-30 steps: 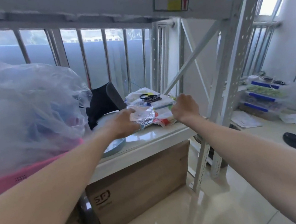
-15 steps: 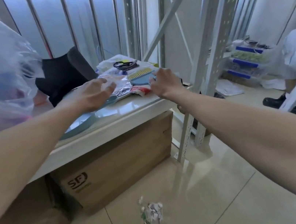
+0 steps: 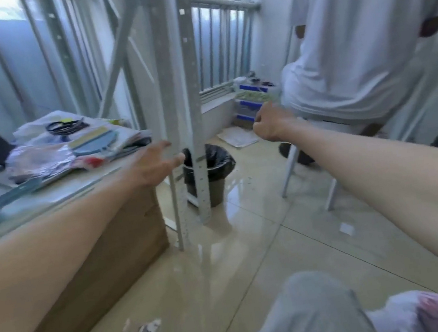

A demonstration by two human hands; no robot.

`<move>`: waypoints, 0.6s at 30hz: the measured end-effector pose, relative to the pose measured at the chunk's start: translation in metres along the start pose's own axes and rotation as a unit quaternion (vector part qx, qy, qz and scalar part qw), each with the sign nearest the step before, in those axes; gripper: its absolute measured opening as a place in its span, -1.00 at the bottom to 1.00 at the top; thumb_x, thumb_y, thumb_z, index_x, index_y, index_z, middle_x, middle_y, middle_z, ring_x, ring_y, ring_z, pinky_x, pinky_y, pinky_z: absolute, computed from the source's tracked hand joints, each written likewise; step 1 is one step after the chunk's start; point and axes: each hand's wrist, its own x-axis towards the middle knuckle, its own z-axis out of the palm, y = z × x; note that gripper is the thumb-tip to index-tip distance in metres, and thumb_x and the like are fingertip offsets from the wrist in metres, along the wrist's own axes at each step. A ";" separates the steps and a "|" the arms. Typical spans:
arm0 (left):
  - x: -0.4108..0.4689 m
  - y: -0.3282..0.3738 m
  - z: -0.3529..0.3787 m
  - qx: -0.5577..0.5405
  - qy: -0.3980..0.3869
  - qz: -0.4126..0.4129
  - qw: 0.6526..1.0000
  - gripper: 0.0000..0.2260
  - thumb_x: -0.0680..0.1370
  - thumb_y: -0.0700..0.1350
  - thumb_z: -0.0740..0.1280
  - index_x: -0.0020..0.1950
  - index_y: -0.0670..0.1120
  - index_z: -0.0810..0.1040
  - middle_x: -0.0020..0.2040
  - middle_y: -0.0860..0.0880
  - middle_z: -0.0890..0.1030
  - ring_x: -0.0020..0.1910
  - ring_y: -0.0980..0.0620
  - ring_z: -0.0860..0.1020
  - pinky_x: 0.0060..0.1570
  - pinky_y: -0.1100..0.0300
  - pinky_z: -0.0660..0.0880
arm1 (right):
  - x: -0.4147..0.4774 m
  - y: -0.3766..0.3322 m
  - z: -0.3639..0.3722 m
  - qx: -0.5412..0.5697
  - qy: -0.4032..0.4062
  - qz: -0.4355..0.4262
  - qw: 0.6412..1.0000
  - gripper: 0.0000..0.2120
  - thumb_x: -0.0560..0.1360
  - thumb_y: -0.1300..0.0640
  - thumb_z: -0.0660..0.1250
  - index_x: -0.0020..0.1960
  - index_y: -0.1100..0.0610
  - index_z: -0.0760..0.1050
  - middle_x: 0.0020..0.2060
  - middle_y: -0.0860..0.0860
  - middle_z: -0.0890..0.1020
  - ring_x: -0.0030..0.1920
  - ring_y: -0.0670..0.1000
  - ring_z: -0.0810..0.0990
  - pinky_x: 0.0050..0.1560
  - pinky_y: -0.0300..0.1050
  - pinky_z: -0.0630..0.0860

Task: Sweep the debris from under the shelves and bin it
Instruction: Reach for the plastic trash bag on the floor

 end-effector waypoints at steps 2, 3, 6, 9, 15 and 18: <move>0.017 0.033 0.037 -0.021 -0.046 0.026 0.998 -0.33 0.53 0.27 0.28 0.52 -0.07 0.29 0.48 -0.10 0.36 0.43 -0.09 0.35 0.38 0.03 0.28 | -0.007 0.050 -0.001 -0.002 0.001 0.044 0.999 -0.91 0.35 0.15 0.19 -0.26 0.16 0.41 -0.24 0.11 0.50 -0.18 0.14 0.53 -0.19 -0.10 0.45; 0.024 0.050 0.056 -0.024 -0.072 0.035 0.997 -0.34 0.53 0.25 0.28 0.53 -0.06 0.28 0.48 -0.09 0.36 0.43 -0.08 0.35 0.37 0.05 0.28 | -0.011 0.077 0.002 -0.005 -0.004 0.066 0.998 -0.91 0.35 0.14 0.20 -0.27 0.16 0.41 -0.24 0.11 0.49 -0.19 0.13 0.53 -0.19 -0.11 0.46; 0.045 0.095 0.115 -0.035 -0.145 0.066 0.987 -0.31 0.52 0.26 0.31 0.54 -0.04 0.24 0.50 -0.05 0.32 0.44 -0.06 0.33 0.37 0.08 0.26 | -0.037 0.150 0.013 -0.018 -0.037 0.132 0.990 -0.83 0.37 0.12 0.21 -0.36 0.14 0.32 -0.36 0.11 0.40 -0.28 0.15 0.49 -0.27 -0.13 0.42; 0.056 0.132 0.177 -0.049 -0.220 0.089 0.970 -0.23 0.44 0.36 0.32 0.54 0.02 0.23 0.51 -0.03 0.31 0.45 -0.05 0.32 0.41 0.04 0.26 | -0.081 0.220 0.033 -0.038 -0.078 0.209 0.974 -0.79 0.39 0.14 0.20 -0.37 0.15 0.25 -0.38 0.10 0.30 -0.35 0.13 0.44 -0.34 -0.13 0.35; 0.022 0.188 0.299 -0.086 -0.343 0.140 0.925 -0.20 0.48 0.31 0.33 0.58 -0.03 0.13 0.56 -0.06 0.21 0.50 -0.08 0.24 0.43 0.04 0.18 | -0.194 0.317 0.063 -0.120 -0.198 0.315 0.921 -0.66 0.53 0.15 0.20 -0.37 0.09 0.17 -0.36 0.05 0.30 -0.37 0.04 0.29 -0.38 -0.15 0.19; -0.009 0.205 0.350 -0.117 -0.381 0.140 0.907 -0.18 0.48 0.29 0.34 0.58 -0.09 0.14 0.56 -0.07 0.21 0.51 -0.08 0.23 0.44 0.06 0.19 | -0.245 0.349 0.070 -0.151 -0.233 0.358 0.892 -0.66 0.48 0.12 0.28 -0.38 0.09 0.20 -0.38 0.02 0.32 -0.36 0.01 0.31 -0.45 -0.18 0.14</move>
